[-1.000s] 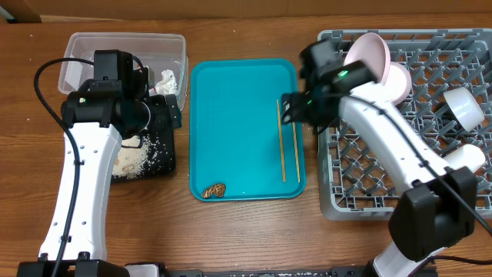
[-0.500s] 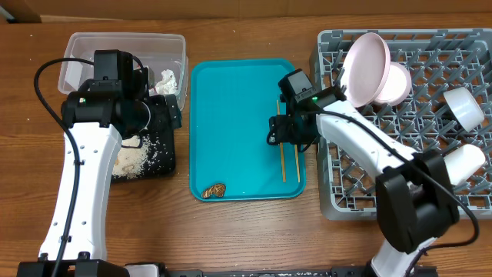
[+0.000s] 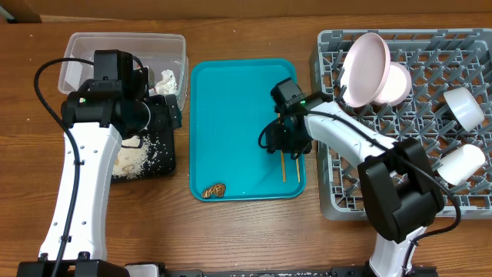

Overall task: Sort waste into correct bins and load items into the dishwasher
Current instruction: 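Lower the right gripper and grasp the wooden chopsticks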

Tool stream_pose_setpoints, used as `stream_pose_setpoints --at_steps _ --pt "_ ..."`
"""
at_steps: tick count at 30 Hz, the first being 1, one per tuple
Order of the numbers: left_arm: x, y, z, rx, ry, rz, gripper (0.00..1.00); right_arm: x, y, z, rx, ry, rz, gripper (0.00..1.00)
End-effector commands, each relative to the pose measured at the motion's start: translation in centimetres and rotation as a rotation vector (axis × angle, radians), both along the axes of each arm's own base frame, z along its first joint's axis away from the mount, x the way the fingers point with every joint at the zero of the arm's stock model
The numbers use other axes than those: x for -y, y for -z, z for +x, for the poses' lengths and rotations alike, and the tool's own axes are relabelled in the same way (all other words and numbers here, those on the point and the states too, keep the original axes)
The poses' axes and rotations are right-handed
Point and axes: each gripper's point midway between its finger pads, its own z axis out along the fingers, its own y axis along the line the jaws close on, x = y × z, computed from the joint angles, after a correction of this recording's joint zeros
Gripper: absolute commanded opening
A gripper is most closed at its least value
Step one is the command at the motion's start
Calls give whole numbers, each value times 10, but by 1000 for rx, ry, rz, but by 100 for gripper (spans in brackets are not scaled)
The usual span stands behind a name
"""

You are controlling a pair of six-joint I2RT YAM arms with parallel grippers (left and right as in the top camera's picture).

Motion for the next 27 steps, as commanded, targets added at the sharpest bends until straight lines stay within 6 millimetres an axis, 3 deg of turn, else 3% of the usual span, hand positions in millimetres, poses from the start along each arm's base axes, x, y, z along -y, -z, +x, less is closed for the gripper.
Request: stream_pose_setpoints --at_steps 1,8,12,27 --pt "3 -6 3 12 -5 -16 89 -8 14 -11 -41 -15 -13 64" --pt "3 -6 3 11 -5 -16 89 0 29 -17 -76 61 -89 55" --pt "3 -6 3 12 -5 -16 89 1 30 -18 -83 68 -92 52" --pt "3 -5 0 -2 -5 -15 88 9 30 -29 -131 108 -130 28"
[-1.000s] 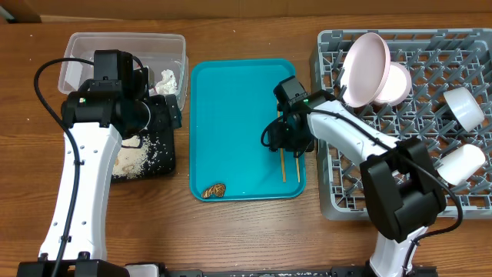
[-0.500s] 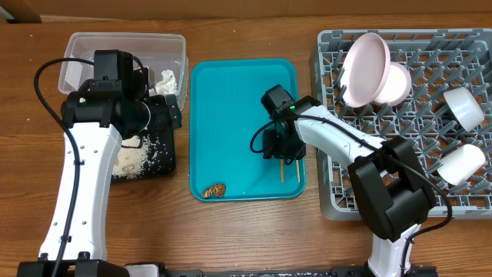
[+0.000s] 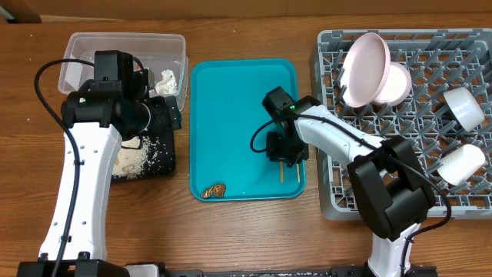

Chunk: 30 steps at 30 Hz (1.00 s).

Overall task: Sort waste into correct bins and load items into the dishwasher
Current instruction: 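Lower the right gripper and grasp the wooden chopsticks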

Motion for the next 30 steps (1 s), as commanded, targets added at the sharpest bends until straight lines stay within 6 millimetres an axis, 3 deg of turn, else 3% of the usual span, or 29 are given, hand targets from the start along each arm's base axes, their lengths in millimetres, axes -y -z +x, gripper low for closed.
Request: stream_pose_setpoints --at_steps 1,16,30 --pt "3 -6 3 13 -5 -15 88 5 16 -6 -37 7 -37 26" --pt "3 -7 4 20 -5 -16 89 8 16 -12 -62 21 -53 8" --pt "3 -7 5 20 -5 -16 89 9 12 -16 -84 22 -55 4"
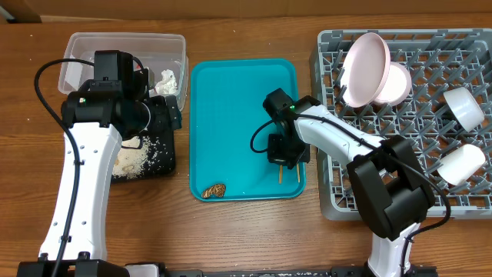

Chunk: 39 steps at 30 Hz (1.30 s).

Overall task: Sort waste into correct bins and load items into the dishwasher
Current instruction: 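Lower the right gripper and grasp the wooden chopsticks, then lift the chopstick and carry it right toward the rack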

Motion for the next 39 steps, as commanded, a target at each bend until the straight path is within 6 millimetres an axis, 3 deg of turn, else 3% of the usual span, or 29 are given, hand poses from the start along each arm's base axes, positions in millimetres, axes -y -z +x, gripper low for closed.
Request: stream_pose_setpoints --at_steps 1,6,12,13,17,20,23,39 --pt "3 -6 4 17 -5 -15 89 3 9 -4 -37 1 -31 4" --pt "3 -6 4 16 -5 -15 89 12 -30 20 51 18 -53 4" --pt "3 -6 4 17 -5 -16 89 25 -107 50 219 -52 15 4" --pt "3 -6 4 17 -5 -16 89 37 -132 57 268 -73 21 4" --pt "3 -6 4 17 -5 -16 89 81 -159 63 316 -20 -47 4" --pt "3 -6 4 17 -5 -16 89 118 -156 57 255 -30 -81 4" --pt "3 -6 4 17 -5 -16 89 137 -146 48 188 -31 -86 4" --pt "3 -7 4 20 -6 -16 89 148 -93 3 -2 -52 -88 4"
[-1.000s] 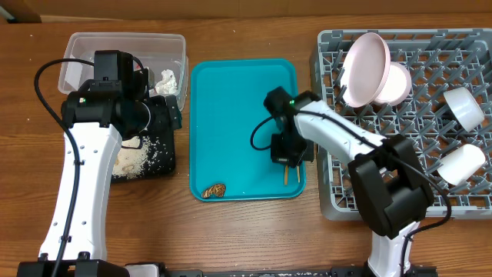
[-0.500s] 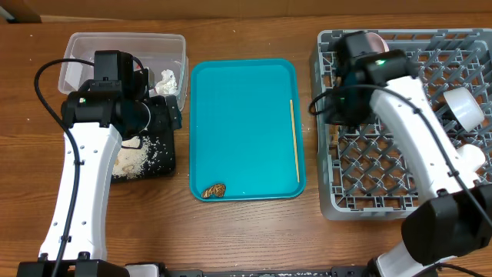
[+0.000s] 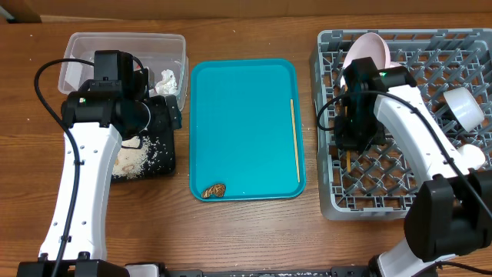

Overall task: Sort waste into correct bins and load items into the dishwasher
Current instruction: 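Lift the chopstick and carry it right toward the rack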

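Observation:
In the overhead view a teal tray [image 3: 238,100] holds one wooden chopstick [image 3: 295,142] along its right rim and a brown food scrap [image 3: 214,189] near its front edge. My right gripper [image 3: 350,148] is over the left part of the grey dishwasher rack [image 3: 415,196]. A second chopstick [image 3: 347,161] sticks out below it, and the gripper looks shut on it. My left gripper [image 3: 176,111] hangs between the bins and the tray; its jaws are too dark to read.
A clear bin [image 3: 81,46] with crumpled white paper [image 3: 167,79] sits at the back left. In front of it is a black bin [image 3: 150,158] with white crumbs. The rack holds a pink bowl [image 3: 369,46] and two white cups [image 3: 465,104].
My right gripper left the tray's right side and now stands over the rack's left part with one chopstick. The other chopstick lies exposed along the tray's right rim. The left arm is unchanged.
My right gripper stood low over two chopsticks at the tray's right side in all three earlier moments, shifting slightly left. Now it is over the rack with one chopstick, and one stays on the tray. The left arm never moved.

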Tool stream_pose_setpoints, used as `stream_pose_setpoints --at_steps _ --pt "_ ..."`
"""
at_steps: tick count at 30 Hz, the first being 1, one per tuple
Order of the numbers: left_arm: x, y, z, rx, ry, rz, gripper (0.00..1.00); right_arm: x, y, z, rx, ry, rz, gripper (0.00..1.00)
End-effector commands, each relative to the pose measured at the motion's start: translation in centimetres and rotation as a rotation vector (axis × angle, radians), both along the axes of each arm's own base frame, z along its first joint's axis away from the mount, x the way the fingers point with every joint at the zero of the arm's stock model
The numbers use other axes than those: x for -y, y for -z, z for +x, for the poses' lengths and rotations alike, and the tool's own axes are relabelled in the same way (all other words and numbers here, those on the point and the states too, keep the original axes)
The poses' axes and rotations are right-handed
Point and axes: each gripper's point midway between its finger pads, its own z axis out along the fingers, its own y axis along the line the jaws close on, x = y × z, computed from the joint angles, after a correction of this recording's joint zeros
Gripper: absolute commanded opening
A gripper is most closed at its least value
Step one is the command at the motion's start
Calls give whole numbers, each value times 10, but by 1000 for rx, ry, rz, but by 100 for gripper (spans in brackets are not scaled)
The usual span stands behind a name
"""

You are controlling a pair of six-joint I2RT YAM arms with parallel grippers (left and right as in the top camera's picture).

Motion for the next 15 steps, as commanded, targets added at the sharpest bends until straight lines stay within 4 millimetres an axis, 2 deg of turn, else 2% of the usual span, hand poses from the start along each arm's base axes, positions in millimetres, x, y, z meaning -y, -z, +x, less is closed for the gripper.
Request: stream_pose_setpoints --at_steps 1,11,13,15 --pt "3 -7 4 19 -5 -16 89 -3 7 -3 -14 -15 12 4" --pt "3 -6 4 18 -5 -16 89 -13 6 0 -5 -41 73 5" --pt "3 -6 4 18 -5 -16 89 -13 6 0 -6 -41 73 13" --pt "3 -6 4 18 -5 -16 88 -13 6 0 -6 -41 73 25"
